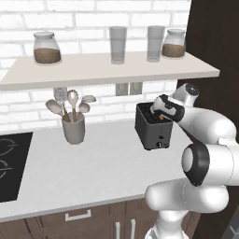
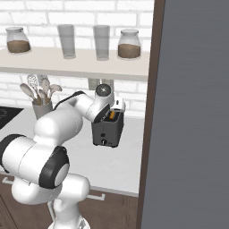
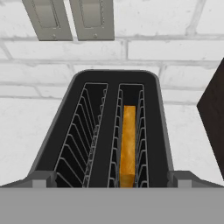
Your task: Start the toaster. Once the lever pops up, take the bread to the plate on the dining counter.
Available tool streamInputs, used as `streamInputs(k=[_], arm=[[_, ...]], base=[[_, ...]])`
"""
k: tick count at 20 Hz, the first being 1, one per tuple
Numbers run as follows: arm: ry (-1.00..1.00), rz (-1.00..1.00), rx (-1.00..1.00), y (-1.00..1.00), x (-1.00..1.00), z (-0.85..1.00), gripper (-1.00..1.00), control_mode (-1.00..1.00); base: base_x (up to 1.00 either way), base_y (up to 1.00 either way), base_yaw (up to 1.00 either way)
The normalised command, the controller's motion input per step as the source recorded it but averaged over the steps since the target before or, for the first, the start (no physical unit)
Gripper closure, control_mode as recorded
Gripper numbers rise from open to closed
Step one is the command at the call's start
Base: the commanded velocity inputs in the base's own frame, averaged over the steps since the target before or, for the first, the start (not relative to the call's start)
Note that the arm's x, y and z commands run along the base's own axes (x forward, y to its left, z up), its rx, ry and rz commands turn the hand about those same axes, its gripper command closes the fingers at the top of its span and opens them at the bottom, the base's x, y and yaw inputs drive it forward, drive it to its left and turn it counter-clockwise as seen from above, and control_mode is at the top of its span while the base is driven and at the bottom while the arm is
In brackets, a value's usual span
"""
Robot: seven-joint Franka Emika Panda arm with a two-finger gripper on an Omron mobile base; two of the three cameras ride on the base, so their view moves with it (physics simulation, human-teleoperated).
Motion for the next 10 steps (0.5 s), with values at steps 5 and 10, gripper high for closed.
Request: streamInputs(k=[5, 10], arm=[[0.0, 0.0, 0.0, 0.0, 0.0, 0.0, -1.0, -1.0], [0.0, 0.0, 0.0, 0.0, 0.0, 0.0, -1.0, -1.0]], base=[[0.0, 0.0, 0.0], [0.0, 0.0, 0.0]])
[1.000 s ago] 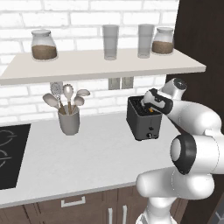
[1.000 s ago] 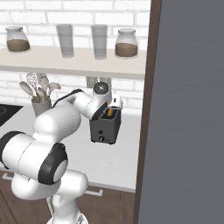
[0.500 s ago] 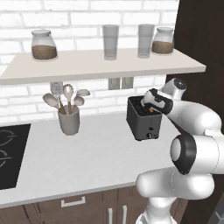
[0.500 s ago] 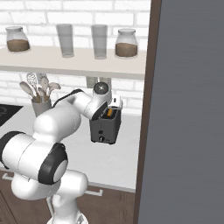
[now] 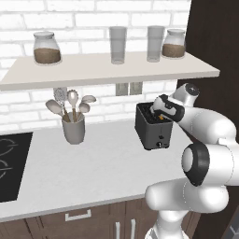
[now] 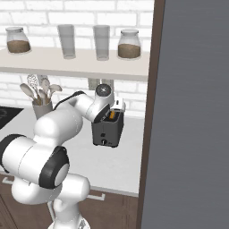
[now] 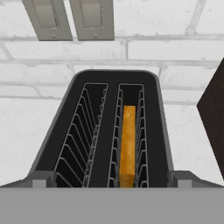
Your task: Start the toaster. Once the lever pops up, take the bread to the plate on the dining counter.
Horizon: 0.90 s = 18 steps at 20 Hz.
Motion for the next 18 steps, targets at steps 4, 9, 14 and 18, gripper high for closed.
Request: streamInputs(k=[4, 9, 14, 18], arm=[[0.0, 0.0, 0.0, 0.0, 0.0, 0.0, -1.0, -1.0], [0.0, 0.0, 0.0, 0.0, 0.0, 0.0, -1.0, -1.0], [0.0, 0.0, 0.0, 0.0, 0.0, 0.0, -1.0, -1.0], [0.0, 0.0, 0.0, 0.0, 0.0, 0.0, -1.0, -1.0]], base=[[0.0, 0.0, 0.0], [0.0, 0.0, 0.0], [0.0, 0.0, 0.0], [0.0, 0.0, 0.0]])
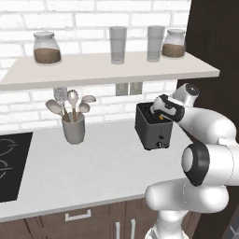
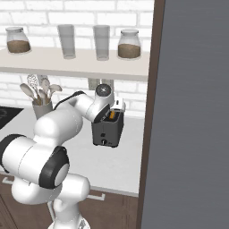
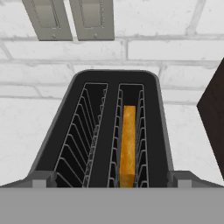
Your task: Start the toaster. Once the lever pops up, take the bread to the plate on the dining counter.
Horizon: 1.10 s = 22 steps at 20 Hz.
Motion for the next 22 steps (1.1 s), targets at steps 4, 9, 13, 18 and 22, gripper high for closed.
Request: streamInputs(k=[4, 9, 13, 18, 22], arm=[[0.0, 0.0, 0.0, 0.0, 0.0, 0.0, -1.0, -1.0], [0.0, 0.0, 0.0, 0.0, 0.0, 0.0, -1.0, -1.0], [0.0, 0.0, 0.0, 0.0, 0.0, 0.0, -1.0, -1.0], [0.0, 0.0, 0.0, 0.0, 0.0, 0.0, -1.0, -1.0], [0.0, 0.0, 0.0, 0.0, 0.0, 0.0, -1.0, -1.0]], base=[[0.0, 0.0, 0.0], [0.0, 0.0, 0.0], [0.0, 0.0, 0.0], [0.0, 0.0, 0.0], [0.0, 0.0, 0.0]])
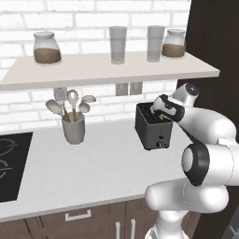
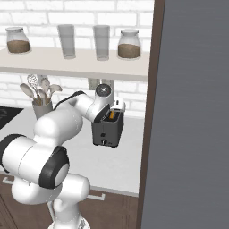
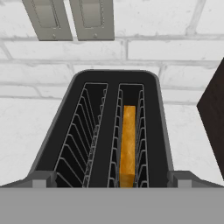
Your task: Start the toaster. Once the lever pops up, take the bread to the plate on the dining counter.
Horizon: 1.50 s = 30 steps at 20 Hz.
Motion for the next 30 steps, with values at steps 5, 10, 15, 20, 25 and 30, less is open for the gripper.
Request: streamInputs(k=[5, 10, 15, 20, 25, 30], arm=[[0.0, 0.0, 0.0, 0.0, 0.0, 0.0, -1.0, -1.0], [0.0, 0.0, 0.0, 0.0, 0.0, 0.0, -1.0, -1.0], [0.0, 0.0, 0.0, 0.0, 0.0, 0.0, -1.0, -1.0], [0.0, 0.0, 0.0, 0.0, 0.0, 0.0, -1.0, -1.0], [0.0, 0.0, 0.0, 0.0, 0.0, 0.0, -1.0, -1.0], [0.0, 0.0, 0.0, 0.0, 0.0, 0.0, -1.0, -1.0]], base=[[0.0, 0.0, 0.0], [0.0, 0.0, 0.0], [0.0, 0.0, 0.0], [0.0, 0.0, 0.0], [0.0, 0.0, 0.0], [0.0, 0.0, 0.0]])
